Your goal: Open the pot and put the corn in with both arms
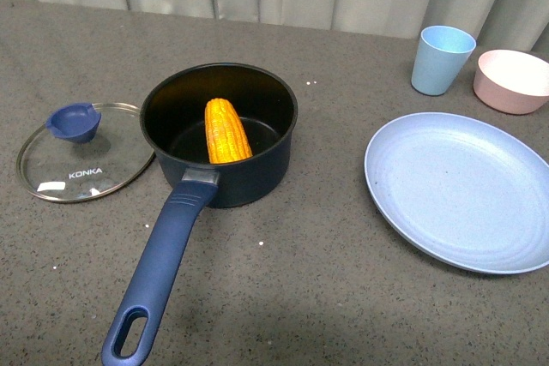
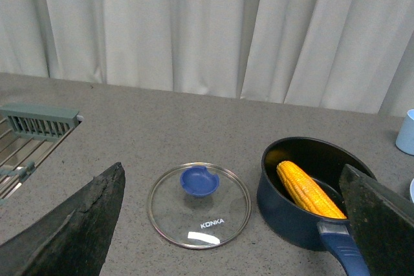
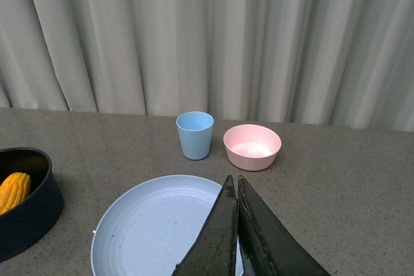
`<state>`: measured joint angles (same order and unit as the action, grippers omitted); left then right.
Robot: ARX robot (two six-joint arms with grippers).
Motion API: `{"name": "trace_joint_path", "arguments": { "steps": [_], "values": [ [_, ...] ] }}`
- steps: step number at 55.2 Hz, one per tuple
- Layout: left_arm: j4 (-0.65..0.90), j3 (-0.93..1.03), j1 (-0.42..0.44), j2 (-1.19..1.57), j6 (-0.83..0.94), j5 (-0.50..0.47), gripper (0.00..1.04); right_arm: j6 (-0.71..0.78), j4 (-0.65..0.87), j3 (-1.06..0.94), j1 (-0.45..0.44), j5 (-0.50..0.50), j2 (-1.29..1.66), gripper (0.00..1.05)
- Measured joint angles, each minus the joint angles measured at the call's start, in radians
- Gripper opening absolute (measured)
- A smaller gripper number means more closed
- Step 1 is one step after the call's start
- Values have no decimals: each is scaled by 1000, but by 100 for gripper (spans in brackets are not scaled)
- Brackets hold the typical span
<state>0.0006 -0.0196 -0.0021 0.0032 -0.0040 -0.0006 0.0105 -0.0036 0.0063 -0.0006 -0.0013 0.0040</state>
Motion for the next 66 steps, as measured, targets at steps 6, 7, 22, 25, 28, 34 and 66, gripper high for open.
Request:
{"name": "trace_joint_path", "arguments": {
  "steps": [6, 7, 22, 25, 28, 34, 66],
  "values": [
    [0, 0, 0, 0, 0, 0, 98, 0, 0, 0, 0, 0, 0, 10],
    [0, 0, 0, 0, 0, 0, 98, 0, 0, 0, 0, 0, 0, 14],
    [0, 0, 0, 0, 0, 0, 98, 0, 0, 0, 0, 0, 0, 71],
    [0, 0, 0, 0, 0, 0, 98, 0, 0, 0, 0, 0, 0, 80],
    [0, 0, 0, 0, 0, 0, 98, 0, 0, 0, 0, 0, 0, 90],
    [0, 0, 0, 0, 0, 0, 98, -2, 0, 0, 0, 0, 0, 95],
    [0, 0, 0, 0, 0, 0, 98, -2, 0, 0, 0, 0, 0, 95]
  ]
}}
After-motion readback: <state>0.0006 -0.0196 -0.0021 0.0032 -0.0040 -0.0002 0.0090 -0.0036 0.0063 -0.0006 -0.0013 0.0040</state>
